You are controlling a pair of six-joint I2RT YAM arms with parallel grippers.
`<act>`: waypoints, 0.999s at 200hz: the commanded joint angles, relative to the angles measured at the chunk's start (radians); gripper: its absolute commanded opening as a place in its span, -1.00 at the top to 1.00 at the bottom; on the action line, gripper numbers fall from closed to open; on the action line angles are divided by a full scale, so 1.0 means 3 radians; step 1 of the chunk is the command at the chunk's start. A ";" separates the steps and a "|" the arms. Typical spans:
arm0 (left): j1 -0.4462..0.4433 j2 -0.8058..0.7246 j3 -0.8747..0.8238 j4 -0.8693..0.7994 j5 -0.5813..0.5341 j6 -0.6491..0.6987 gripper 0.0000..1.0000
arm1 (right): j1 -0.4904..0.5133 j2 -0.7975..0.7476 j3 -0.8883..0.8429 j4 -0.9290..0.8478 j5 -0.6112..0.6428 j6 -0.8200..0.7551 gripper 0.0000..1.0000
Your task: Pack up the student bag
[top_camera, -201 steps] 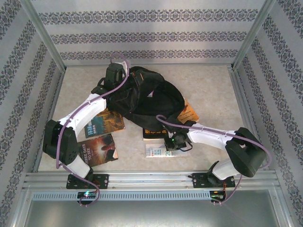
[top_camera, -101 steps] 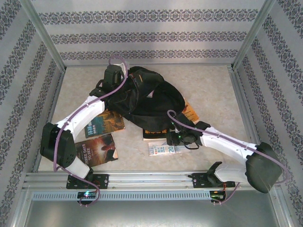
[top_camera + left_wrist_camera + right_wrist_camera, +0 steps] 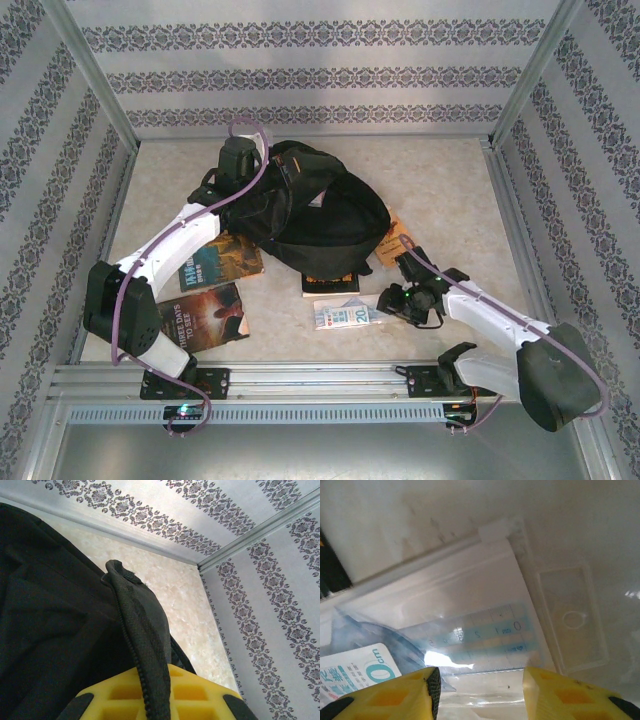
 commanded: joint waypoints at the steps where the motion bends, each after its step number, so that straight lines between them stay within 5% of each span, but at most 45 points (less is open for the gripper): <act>1: -0.0006 -0.0060 0.0060 -0.0032 0.0017 0.0055 1.00 | -0.0046 -0.0006 -0.0136 0.0235 -0.0306 0.0286 0.03; 48: -0.0019 0.0016 0.0105 0.0004 0.0041 0.0039 1.00 | -0.0243 0.0375 -0.0100 0.0637 -0.0264 0.0275 0.05; 118: -0.0051 0.0103 0.0136 0.0019 0.0073 0.0019 1.00 | -0.0708 0.1135 0.0874 0.0682 -0.0132 -0.0150 0.09; 162: -0.0064 0.0099 0.0130 -0.0003 0.0076 0.0025 1.00 | -0.0820 0.0640 0.0813 0.0457 0.0017 -0.0319 0.07; 200: -0.0069 0.0080 0.0122 -0.0025 0.0071 0.0034 1.00 | -0.0825 0.0054 0.0209 0.0618 -0.0548 -0.0018 -0.03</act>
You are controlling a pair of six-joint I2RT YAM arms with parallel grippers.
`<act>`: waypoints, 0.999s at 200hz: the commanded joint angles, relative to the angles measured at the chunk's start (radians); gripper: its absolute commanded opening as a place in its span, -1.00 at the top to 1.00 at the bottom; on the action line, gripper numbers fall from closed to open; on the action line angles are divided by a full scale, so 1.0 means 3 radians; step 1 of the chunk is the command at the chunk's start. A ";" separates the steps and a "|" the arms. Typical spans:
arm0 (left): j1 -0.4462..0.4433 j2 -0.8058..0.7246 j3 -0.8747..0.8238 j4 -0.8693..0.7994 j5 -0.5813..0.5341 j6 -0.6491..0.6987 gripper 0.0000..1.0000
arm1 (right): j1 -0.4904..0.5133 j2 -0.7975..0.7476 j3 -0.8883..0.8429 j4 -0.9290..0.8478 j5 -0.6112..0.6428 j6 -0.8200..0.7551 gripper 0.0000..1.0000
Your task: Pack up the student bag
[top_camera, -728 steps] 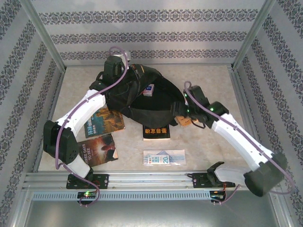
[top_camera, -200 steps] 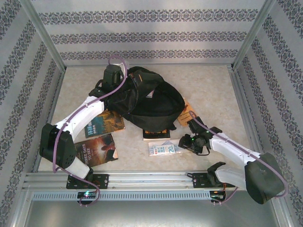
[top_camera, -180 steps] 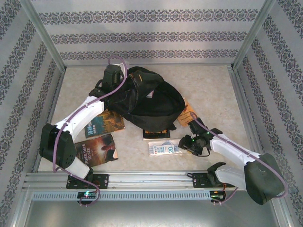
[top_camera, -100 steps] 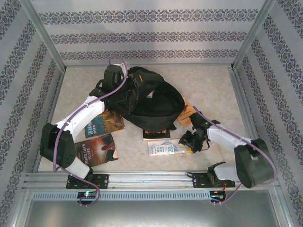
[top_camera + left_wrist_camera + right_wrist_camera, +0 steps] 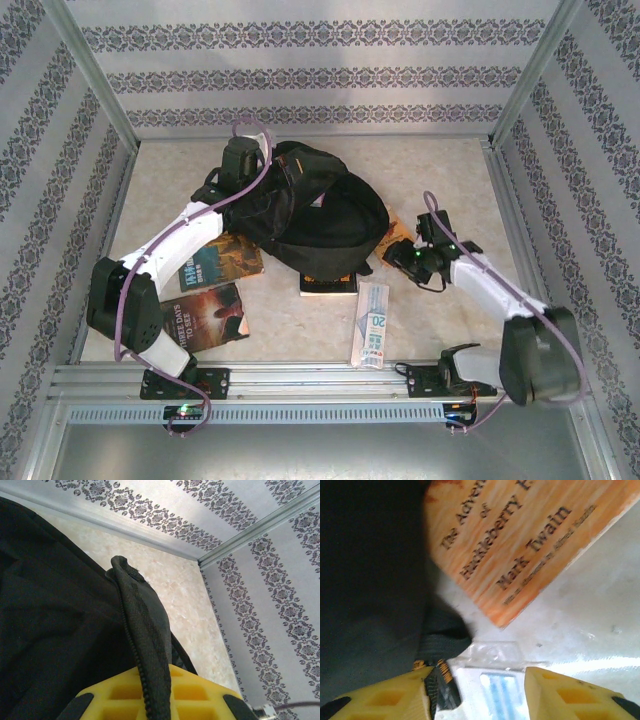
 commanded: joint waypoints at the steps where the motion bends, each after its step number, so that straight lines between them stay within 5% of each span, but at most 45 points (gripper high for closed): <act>1: -0.0038 -0.0001 0.0089 -0.0027 0.0041 0.0035 1.00 | 0.0002 -0.0268 -0.0403 0.0073 -0.0333 0.0160 -0.03; 36: -0.0044 -0.0029 0.0073 -0.0038 0.0045 0.0035 1.00 | 0.0057 -0.0642 -0.0749 -0.0118 -0.0364 0.0208 -0.07; 70: -0.0048 -0.0043 0.0058 -0.0041 0.0049 0.0049 1.00 | 0.0221 -0.0434 -0.0831 -0.0114 -0.0444 0.0213 -0.08; 119: -0.0050 -0.0083 0.0068 -0.0057 0.0042 0.0056 1.00 | 0.0518 0.0021 -0.0812 0.0213 -0.0566 0.0274 -0.08; 200: -0.0049 -0.0145 0.0083 -0.0109 0.0046 0.0096 1.00 | 0.0604 -0.0005 -0.0881 0.1188 -0.0946 0.0890 0.06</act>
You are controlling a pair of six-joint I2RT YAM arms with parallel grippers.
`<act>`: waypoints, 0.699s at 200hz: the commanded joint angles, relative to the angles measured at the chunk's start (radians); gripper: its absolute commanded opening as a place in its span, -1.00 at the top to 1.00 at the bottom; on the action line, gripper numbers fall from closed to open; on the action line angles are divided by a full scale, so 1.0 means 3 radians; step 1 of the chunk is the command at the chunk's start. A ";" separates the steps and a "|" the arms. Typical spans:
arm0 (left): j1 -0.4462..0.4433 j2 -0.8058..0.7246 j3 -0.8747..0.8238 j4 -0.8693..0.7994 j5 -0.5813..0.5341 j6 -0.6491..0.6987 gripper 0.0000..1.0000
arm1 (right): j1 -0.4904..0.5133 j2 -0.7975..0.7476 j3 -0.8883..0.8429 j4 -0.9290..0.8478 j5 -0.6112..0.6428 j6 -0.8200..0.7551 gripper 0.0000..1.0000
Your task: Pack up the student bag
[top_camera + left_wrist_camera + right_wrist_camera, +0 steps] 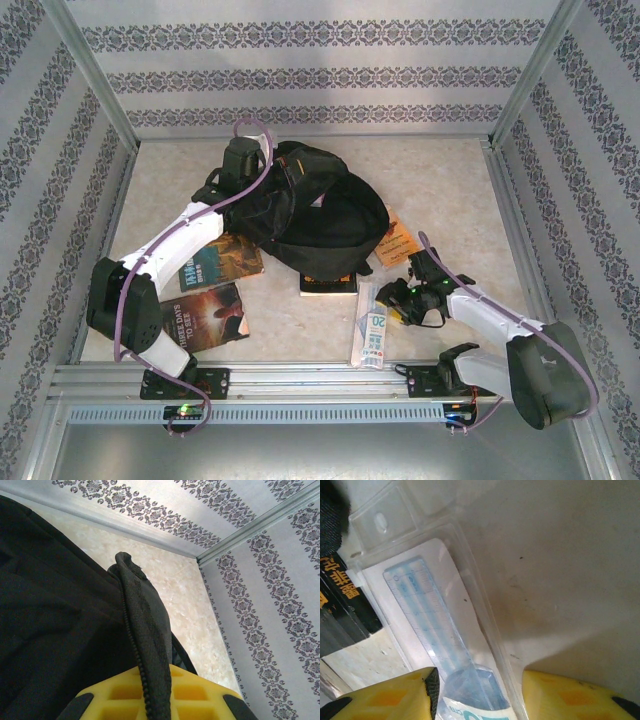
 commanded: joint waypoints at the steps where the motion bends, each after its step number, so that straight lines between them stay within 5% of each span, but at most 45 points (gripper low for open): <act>1: -0.0027 -0.0135 0.0081 -0.0088 0.0035 0.0081 1.00 | 0.0181 0.0187 -0.0027 0.0983 -0.0511 0.0183 0.06; 92: -0.0035 -0.0120 0.0053 -0.0053 0.0049 0.0041 1.00 | 0.0241 0.0643 0.0063 0.1482 -0.0606 0.0158 0.33; 140: -0.0032 -0.0121 0.0081 -0.0066 0.0045 0.0043 1.00 | 0.0312 0.0871 0.0212 0.1548 -0.0485 0.0221 0.77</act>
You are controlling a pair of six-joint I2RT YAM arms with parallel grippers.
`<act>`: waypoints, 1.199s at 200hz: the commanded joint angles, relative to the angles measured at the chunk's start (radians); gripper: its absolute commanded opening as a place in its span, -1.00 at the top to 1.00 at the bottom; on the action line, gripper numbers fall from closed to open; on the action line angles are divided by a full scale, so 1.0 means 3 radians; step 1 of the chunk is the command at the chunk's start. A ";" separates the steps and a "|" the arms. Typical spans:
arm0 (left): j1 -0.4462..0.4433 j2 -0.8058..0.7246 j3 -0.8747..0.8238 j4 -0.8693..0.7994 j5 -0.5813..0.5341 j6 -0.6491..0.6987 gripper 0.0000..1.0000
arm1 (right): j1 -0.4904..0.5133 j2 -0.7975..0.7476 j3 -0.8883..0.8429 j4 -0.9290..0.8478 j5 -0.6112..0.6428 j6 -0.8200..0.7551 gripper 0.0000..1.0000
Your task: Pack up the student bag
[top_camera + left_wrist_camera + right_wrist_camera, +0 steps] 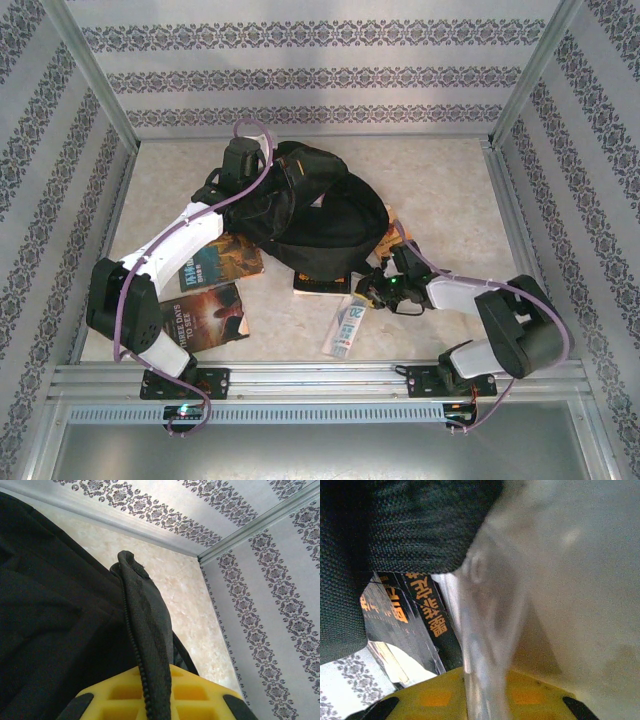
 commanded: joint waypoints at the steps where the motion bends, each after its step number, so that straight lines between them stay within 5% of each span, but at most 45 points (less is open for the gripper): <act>1: -0.0032 -0.0118 0.0085 -0.0039 0.0040 0.0044 1.00 | 0.0036 -0.0042 0.0123 0.0101 0.0056 0.0023 0.78; 22: -0.0035 -0.0130 0.0155 -0.0078 0.0016 0.0093 1.00 | 0.0004 -0.0475 0.0102 -0.0366 0.0287 0.0000 1.00; 65: -0.0022 -0.0167 0.0307 -0.0106 -0.0045 0.0167 1.00 | -0.0203 -0.1753 0.0150 -0.1572 0.0777 0.0021 1.00; 100: -0.0003 -0.0187 0.0400 -0.0114 -0.0074 0.0219 1.00 | -0.0443 -0.2314 0.0525 -0.1848 0.0821 0.0023 1.00; 155: 0.0032 -0.0182 0.0429 -0.0063 -0.0081 0.0206 1.00 | -0.0398 -0.1964 0.1360 -0.1134 0.0960 0.0220 1.00; 193: 0.0034 -0.0130 0.0490 0.0041 -0.0041 0.0105 1.00 | -0.0121 -0.1464 0.1821 -0.1036 0.2071 0.0395 1.00; 240: 0.0034 -0.0026 0.0638 0.0107 -0.0025 0.0039 1.00 | 0.0041 -0.0636 0.2113 -0.0809 0.2702 0.0798 1.00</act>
